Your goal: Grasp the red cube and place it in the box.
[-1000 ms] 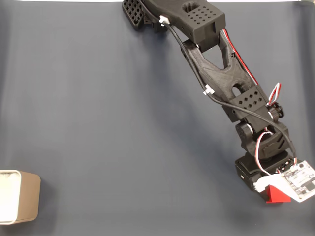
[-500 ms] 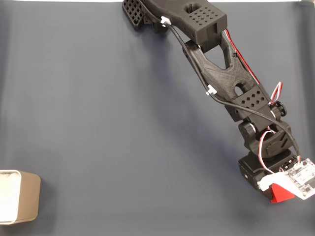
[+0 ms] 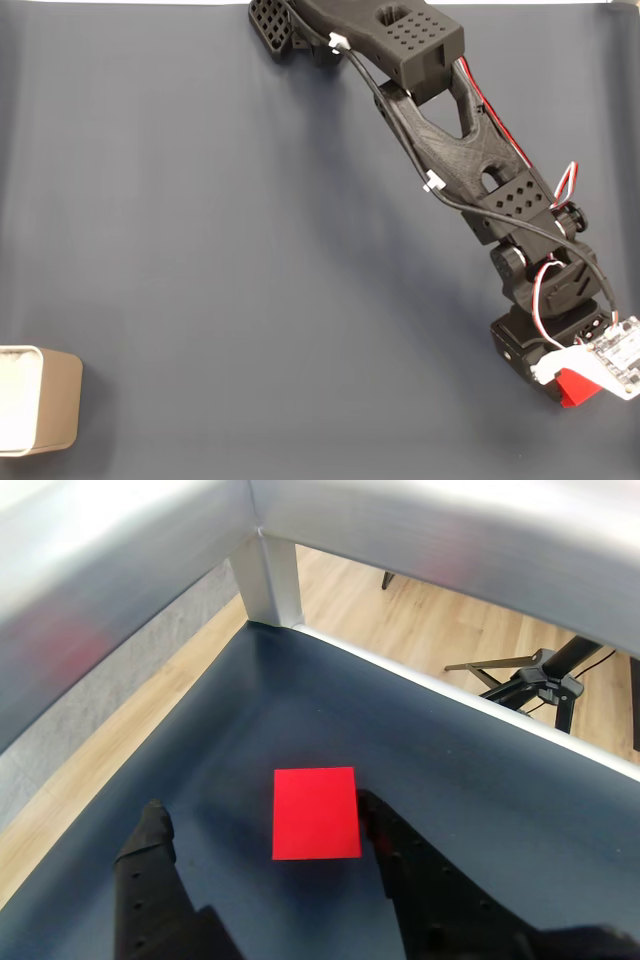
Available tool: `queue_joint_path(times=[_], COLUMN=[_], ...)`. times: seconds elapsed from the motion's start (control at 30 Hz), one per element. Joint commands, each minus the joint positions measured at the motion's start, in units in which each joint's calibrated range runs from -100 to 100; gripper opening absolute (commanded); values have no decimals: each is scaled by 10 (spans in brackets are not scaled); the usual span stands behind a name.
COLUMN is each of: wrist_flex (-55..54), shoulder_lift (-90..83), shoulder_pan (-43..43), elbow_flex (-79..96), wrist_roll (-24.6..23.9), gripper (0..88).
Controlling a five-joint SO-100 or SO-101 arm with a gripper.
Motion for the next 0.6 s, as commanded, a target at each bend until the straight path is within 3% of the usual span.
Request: queue_joint_path(times=[0.0, 0.37, 0.57], wrist_flex=[-6, 1, 18], shoulder_lift=[-13, -22, -30], shoulder_pan=[-6, 0, 1], elbow_flex=[-32, -22, -13], wrist_roll=[4, 14, 20], gripper=[406, 223, 186])
